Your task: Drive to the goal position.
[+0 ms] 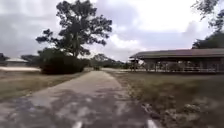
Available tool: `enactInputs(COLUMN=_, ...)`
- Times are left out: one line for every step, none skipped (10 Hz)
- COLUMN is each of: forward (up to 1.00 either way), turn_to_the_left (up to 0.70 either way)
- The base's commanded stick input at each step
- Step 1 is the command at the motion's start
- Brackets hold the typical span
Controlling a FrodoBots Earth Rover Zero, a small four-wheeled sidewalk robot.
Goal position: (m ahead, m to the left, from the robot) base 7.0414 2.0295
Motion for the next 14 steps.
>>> enactInputs(forward=0.85, turn_to_the_left=0.29)
enactInputs(forward=0.85, turn_to_the_left=0.26)
enactInputs(forward=0.85, turn_to_the_left=0.0)
enactInputs(forward=0.85, turn_to_the_left=0.0)
enactInputs(forward=0.85, turn_to_the_left=0.0)
enactInputs(forward=0.85, turn_to_the_left=0.02)
enactInputs(forward=0.85, turn_to_the_left=0.18)
enactInputs(forward=0.85, turn_to_the_left=0.28)
enactInputs(forward=0.85, turn_to_the_left=0.29)
enactInputs(forward=0.85, turn_to_the_left=0.21)
enactInputs(forward=0.85, turn_to_the_left=0.13)
enactInputs(forward=0.85, turn_to_the_left=0.06)
enactInputs(forward=0.85, turn_to_the_left=0.0)
enactInputs(forward=0.85, turn_to_the_left=0.0)
